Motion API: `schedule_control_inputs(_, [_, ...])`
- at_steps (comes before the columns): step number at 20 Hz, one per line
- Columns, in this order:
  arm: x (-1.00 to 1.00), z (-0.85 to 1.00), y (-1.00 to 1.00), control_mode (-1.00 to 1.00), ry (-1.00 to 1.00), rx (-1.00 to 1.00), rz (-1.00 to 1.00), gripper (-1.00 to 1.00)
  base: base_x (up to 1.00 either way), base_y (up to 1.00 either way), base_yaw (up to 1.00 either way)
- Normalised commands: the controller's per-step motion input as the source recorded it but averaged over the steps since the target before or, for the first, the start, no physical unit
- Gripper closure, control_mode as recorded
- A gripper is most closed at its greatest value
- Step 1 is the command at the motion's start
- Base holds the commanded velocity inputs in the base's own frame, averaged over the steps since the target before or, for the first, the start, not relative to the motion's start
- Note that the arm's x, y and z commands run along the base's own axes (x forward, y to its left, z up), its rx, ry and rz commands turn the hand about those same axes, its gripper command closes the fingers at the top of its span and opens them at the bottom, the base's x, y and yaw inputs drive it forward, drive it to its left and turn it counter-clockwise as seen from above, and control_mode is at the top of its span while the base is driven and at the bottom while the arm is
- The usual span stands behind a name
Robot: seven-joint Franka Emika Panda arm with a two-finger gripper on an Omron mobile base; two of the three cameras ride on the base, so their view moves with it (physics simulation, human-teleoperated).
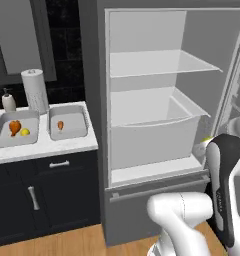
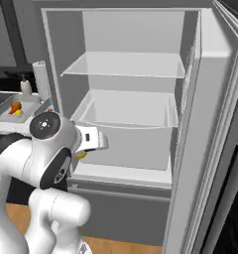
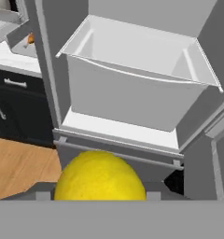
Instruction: Place one lemon and one chicken drumstick in each tupperware on the nearby counter, to pack two identical lunches.
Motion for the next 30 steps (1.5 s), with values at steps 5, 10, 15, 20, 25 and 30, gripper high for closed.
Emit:
schedule_control_inputs(5, [0.0,0.0,0.0,1.0,0.0,0.0,0.0,1.0,-0.51,1.0,0.17])
schedule_control_inputs(10, [0.0,0.0,0.0,1.0,0.0,0.0,0.0,1.0,0.05,1.0,0.06])
schedule_control_inputs(15, [0.0,0.0,0.0,1.0,0.0,0.0,0.0,1.0,0.61,1.0,0.0])
schedule_control_inputs(20, [0.0,0.0,0.0,1.0,0.0,0.0,0.0,1.0,0.97,0.64,-0.11])
schedule_control_inputs(25, [0.0,0.0,0.0,1.0,0.0,0.0,0.0,1.0,1.0,0.06,-0.21])
schedule_control_inputs(30, [0.0,0.0,0.0,1.0,0.0,0.0,0.0,1.0,1.0,-0.01,-0.18])
